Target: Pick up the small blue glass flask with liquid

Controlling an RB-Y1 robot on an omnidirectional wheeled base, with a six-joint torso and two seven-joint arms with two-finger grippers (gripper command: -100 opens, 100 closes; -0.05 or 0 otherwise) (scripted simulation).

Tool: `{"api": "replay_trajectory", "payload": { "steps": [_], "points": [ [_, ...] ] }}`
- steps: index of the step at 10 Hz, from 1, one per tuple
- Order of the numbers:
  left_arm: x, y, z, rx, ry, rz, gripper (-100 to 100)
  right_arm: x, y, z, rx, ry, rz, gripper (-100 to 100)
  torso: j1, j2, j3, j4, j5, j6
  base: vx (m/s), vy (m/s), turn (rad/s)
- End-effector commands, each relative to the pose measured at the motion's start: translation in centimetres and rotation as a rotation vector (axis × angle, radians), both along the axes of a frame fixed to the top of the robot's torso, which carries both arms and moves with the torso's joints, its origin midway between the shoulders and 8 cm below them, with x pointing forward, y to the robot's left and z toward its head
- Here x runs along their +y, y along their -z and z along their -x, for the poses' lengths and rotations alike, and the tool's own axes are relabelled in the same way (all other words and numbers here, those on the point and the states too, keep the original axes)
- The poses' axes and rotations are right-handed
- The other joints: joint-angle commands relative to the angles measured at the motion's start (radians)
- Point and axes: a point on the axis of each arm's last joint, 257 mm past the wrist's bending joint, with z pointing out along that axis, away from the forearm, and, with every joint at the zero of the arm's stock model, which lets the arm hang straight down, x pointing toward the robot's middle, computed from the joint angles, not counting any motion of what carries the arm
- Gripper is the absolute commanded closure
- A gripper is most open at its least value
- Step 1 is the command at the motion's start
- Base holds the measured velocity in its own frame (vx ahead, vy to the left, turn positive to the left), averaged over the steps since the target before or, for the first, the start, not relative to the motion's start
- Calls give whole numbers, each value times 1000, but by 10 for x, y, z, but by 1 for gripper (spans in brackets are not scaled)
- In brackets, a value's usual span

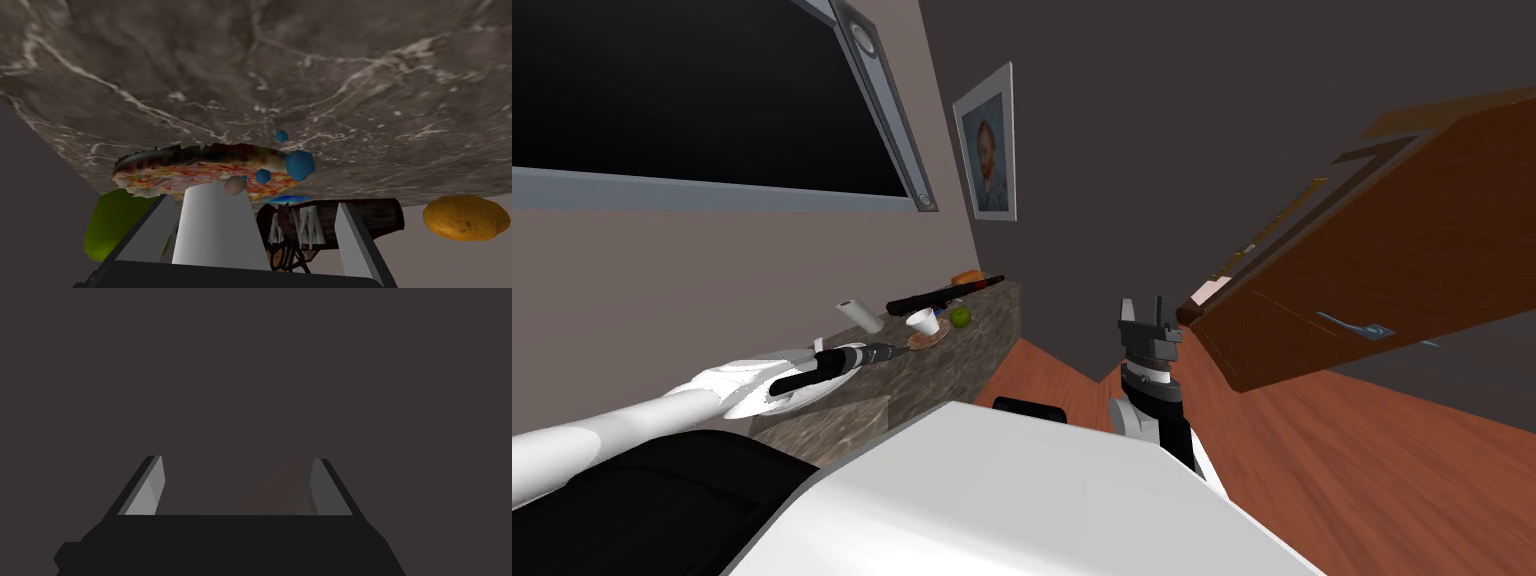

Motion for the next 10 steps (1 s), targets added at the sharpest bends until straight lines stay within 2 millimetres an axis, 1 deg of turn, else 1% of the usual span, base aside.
{"api": "replay_trajectory", "payload": {
  "steps": [1,2,3,4,8,9,10],
  "points": [
    [0,10,4,-3,-13,1,-100,0,0,0,0,0,0,0,0,0,0,0,0,0,25,15,-86],
    [0,15,6,-4,-19,1,-100,0,0,0,0,0,0,0,2,0,0,0,1,0,40,31,-112],
    [0,11,5,-4,-15,2,-100,0,0,0,0,0,0,0,3,0,0,0,1,0,18,16,-22],
    [1,11,5,-4,-15,1,100,0,0,0,0,0,0,0,3,1,0,0,1,0,0,0,0],
    [1,11,5,-4,-15,1,100,0,0,0,0,0,0,0,1,2,2,1,0,0,0,0,0],
    [1,11,5,-4,-15,1,0,0,0,0,0,0,0,0,1,2,2,1,0,0,0,0,0],
    [-12,9,0,4,52,-14,-100,0,0,0,0,0,0,0,1,3,2,1,0,0,-4,48,-36]
  ]
}}
